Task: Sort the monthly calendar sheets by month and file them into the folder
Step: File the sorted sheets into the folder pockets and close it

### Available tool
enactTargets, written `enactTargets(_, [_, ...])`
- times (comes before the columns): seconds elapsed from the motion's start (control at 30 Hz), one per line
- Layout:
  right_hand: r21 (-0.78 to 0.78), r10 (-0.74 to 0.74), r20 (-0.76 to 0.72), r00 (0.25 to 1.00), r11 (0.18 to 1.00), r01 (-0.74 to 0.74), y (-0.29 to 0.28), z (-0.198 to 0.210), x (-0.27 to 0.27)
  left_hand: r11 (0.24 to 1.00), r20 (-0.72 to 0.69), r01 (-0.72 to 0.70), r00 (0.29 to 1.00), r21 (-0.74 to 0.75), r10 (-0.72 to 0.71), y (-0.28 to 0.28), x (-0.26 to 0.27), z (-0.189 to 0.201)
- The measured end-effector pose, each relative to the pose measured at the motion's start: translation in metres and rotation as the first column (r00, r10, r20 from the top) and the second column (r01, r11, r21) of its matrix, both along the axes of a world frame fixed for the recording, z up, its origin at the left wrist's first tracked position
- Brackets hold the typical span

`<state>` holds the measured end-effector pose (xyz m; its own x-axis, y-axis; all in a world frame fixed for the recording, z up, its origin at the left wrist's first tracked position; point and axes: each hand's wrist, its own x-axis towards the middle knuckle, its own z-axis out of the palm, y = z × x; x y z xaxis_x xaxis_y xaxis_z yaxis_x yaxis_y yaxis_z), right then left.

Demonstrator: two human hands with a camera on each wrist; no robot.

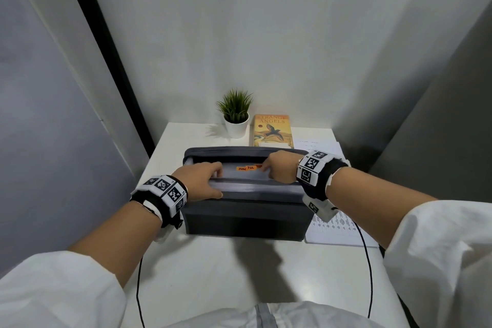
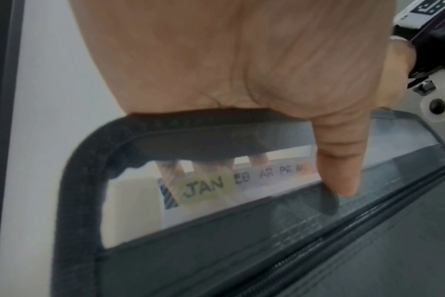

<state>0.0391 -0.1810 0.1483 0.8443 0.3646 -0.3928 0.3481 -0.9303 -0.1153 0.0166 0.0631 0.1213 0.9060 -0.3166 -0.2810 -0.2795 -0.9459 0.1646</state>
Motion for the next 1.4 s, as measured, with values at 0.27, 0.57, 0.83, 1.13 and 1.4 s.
enactTargets(0.27, [0.060,-0.014,-0.006,1.000,0.998,0.014,-0.005,-0.003,-0.006,0.994,0.055,0.101,0.993,0.029,-0.102,-0.039,-0.001,0.001])
enactTargets(0.57, [0.198,-0.005,-0.010,1.000,0.980,0.007,-0.018,-0.011,-0.008,0.976,0.189,0.192,0.960,0.105,-0.209,-0.041,-0.001,-0.007])
enactTargets(0.83, [0.576,-0.619,-0.118,0.776,0.594,0.562,-0.126,-0.041,0.014,0.980,0.087,0.136,0.985,0.147,-0.150,-0.059,0.010,-0.008])
enactTargets(1.13, [0.094,-0.881,-0.382,0.279,0.264,0.960,-0.237,-0.189,-0.067,0.989,0.115,0.081,0.989,0.123,-0.095,-0.057,0.012,-0.016])
enactTargets(1.4, [0.213,-0.860,-0.502,0.090,-0.022,0.977,-0.258,-0.209,-0.080,0.991,0.149,0.080,0.984,0.104,-0.095,-0.058,0.017,-0.012])
